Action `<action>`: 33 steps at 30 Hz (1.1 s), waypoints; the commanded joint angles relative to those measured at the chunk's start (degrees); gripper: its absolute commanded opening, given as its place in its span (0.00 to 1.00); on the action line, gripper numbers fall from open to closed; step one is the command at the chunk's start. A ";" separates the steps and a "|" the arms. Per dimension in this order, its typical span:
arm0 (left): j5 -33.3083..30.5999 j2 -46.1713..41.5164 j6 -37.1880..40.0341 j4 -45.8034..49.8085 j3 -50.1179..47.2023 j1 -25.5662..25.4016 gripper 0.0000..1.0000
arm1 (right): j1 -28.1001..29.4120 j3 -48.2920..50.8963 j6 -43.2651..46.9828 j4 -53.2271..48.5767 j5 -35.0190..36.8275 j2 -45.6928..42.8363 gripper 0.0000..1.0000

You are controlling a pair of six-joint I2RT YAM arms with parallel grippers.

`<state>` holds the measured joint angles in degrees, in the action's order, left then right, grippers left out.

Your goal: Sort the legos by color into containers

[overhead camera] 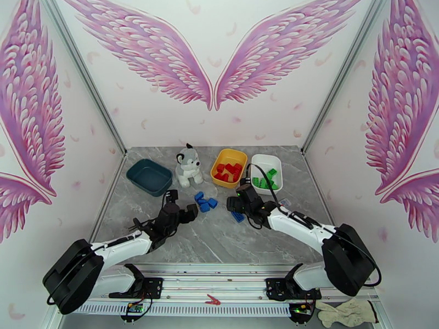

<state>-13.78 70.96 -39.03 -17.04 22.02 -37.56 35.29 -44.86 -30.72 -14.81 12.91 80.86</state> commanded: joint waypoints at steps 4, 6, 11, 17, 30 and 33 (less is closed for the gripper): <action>-2.54 -3.92 -2.38 -1.24 -3.58 -1.70 0.95 | 2.56 5.31 -2.52 3.48 0.67 0.20 0.84; -3.15 -4.16 -2.70 -1.32 -4.07 -2.39 0.95 | 3.24 5.90 -2.71 3.98 0.92 1.16 0.83; -4.37 -2.70 -3.79 -2.82 -5.41 -4.05 0.96 | 4.66 7.14 -3.28 5.39 1.74 3.68 0.80; -4.28 0.27 -4.67 -5.30 -5.50 -5.23 0.96 | 5.47 6.91 -3.29 6.17 2.86 6.65 0.75; -4.04 2.95 -4.92 -6.96 -4.88 -5.59 0.96 | 5.22 -0.31 -1.36 4.43 7.72 15.57 0.66; -4.24 2.87 -4.88 -6.87 -4.89 -5.60 0.96 | 5.13 -1.67 -0.88 4.04 7.70 16.15 0.62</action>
<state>-17.45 73.47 -43.70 -23.27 17.10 -42.81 40.56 -44.60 -32.67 -10.07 19.51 95.66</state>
